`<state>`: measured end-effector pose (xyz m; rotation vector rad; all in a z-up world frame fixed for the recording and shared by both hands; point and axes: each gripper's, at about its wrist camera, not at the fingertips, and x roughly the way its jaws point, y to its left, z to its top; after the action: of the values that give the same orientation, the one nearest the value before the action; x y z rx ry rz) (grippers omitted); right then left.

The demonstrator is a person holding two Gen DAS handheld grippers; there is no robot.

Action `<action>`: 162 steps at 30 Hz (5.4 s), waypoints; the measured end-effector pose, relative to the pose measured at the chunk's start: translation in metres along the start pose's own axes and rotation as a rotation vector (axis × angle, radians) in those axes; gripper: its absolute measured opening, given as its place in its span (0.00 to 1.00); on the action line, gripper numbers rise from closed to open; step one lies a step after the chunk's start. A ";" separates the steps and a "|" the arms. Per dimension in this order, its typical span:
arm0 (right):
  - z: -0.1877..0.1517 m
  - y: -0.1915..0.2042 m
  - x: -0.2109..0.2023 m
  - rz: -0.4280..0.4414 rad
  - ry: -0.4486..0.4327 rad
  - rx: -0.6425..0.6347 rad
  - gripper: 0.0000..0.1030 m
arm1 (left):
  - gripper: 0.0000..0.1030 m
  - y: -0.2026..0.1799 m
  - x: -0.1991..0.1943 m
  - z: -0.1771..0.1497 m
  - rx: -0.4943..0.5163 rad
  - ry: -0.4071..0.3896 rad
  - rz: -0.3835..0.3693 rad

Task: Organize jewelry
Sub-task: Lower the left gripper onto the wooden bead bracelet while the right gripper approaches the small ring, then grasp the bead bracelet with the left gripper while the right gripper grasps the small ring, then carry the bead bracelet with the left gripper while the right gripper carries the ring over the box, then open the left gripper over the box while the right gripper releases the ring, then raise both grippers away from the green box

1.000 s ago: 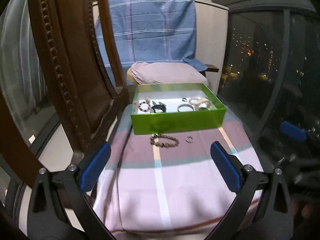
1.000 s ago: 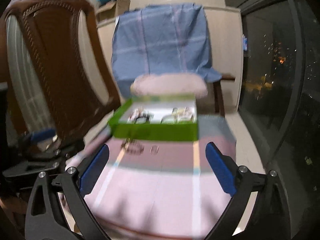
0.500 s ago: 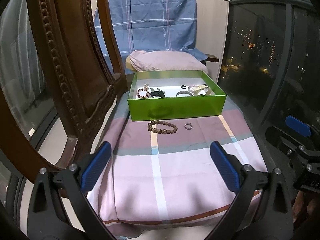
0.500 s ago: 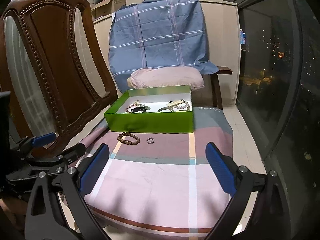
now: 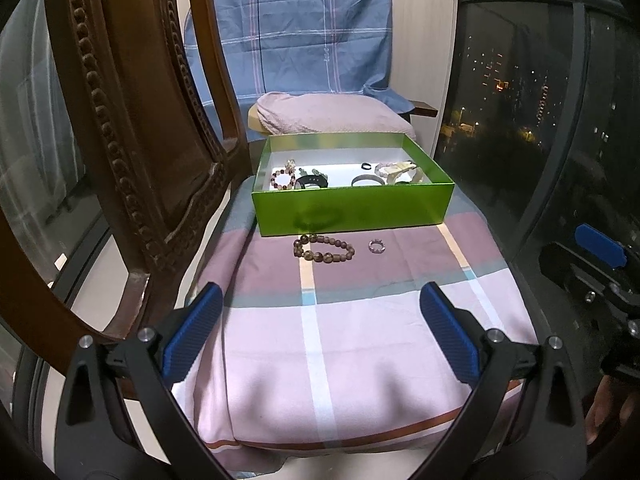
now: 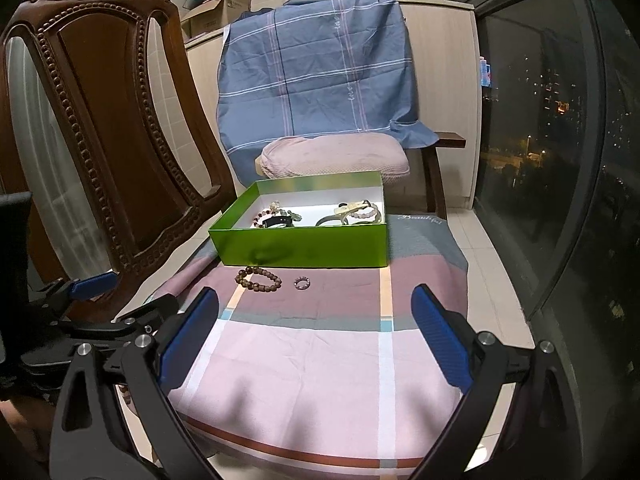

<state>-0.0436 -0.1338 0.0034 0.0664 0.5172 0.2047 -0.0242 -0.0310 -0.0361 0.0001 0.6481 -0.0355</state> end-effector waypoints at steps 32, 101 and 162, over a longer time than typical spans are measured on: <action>0.008 -0.020 0.026 -0.001 0.070 0.057 0.92 | 0.47 0.037 0.194 0.029 -0.096 0.312 0.061; 0.035 -0.012 0.033 -0.021 0.054 0.020 0.20 | 0.12 -0.003 0.018 0.053 0.001 0.030 -0.180; 0.053 -0.026 0.031 -0.183 0.018 -0.022 0.97 | 0.96 -0.001 0.017 0.064 0.027 -0.009 -0.028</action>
<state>0.0132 -0.1534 0.0313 -0.0041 0.5361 0.0318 0.0280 -0.0334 0.0042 0.0168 0.6387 -0.0714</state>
